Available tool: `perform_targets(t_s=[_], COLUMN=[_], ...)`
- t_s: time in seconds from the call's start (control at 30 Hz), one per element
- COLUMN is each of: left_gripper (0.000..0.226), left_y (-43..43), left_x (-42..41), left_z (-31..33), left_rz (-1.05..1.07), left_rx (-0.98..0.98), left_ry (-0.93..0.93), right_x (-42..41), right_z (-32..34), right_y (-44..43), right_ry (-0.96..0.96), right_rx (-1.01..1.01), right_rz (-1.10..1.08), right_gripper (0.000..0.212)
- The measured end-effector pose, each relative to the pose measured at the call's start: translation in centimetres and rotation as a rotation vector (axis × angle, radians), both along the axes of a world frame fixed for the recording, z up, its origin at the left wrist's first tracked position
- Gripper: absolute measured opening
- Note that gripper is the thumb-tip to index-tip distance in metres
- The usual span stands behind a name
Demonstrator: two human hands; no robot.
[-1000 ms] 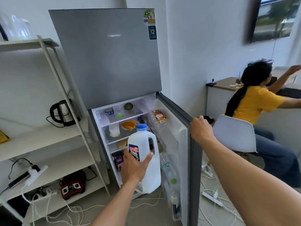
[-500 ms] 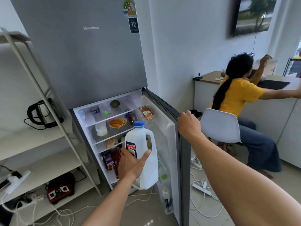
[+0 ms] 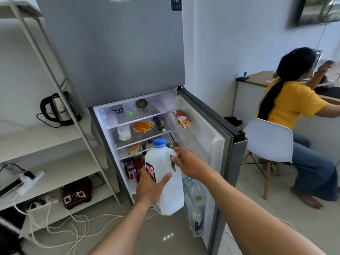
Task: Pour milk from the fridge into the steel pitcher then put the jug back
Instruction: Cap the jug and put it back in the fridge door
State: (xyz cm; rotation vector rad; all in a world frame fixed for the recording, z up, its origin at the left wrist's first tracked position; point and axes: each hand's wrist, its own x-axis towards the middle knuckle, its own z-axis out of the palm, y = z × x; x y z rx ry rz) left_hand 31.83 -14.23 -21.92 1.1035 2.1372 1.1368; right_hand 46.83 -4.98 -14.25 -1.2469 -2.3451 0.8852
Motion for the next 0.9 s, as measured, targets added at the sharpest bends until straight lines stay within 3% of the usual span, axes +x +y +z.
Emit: perform_targets(t_s=[0.2,0.33,0.53,0.67,0.8,0.9], left_gripper=[0.087,0.097,0.107,0.105,0.103,0.107], left_y=[2.4,4.8,8.8,12.5,16.0,16.8], left_x=[-3.9,-8.2,-12.4,-13.6,-14.6,-14.3], left_z=[-4.4,-7.9,-12.2,-14.3,-17.0,-19.0], left_rz=[-0.112,-0.230,-0.205,-0.242,-0.200,-0.097], left_rx=[-0.043,-0.084,-0.053,-0.016,-0.049,-0.088], left_ry=[-0.221,-0.359,-0.326,-0.290,-0.322,-0.398], right_x=[-4.7,-8.1,-12.4,-14.0,-15.4,-15.7], right_z=[-4.2,-8.5,-12.7,-14.7,-16.9,-17.4], right_y=[4.1,6.5,9.3,12.4,14.8,15.4], right_ry=[-0.197,-0.306,-0.427,-0.457,-0.467,-0.485], right_rx=[-0.038,-0.102,-0.105,-0.122,-0.156,-0.141], right_rz=[0.071,0.118,0.111,0.070,-0.027,-0.141], right_gripper=[0.025,0.026,0.050,0.046,0.026,0.039])
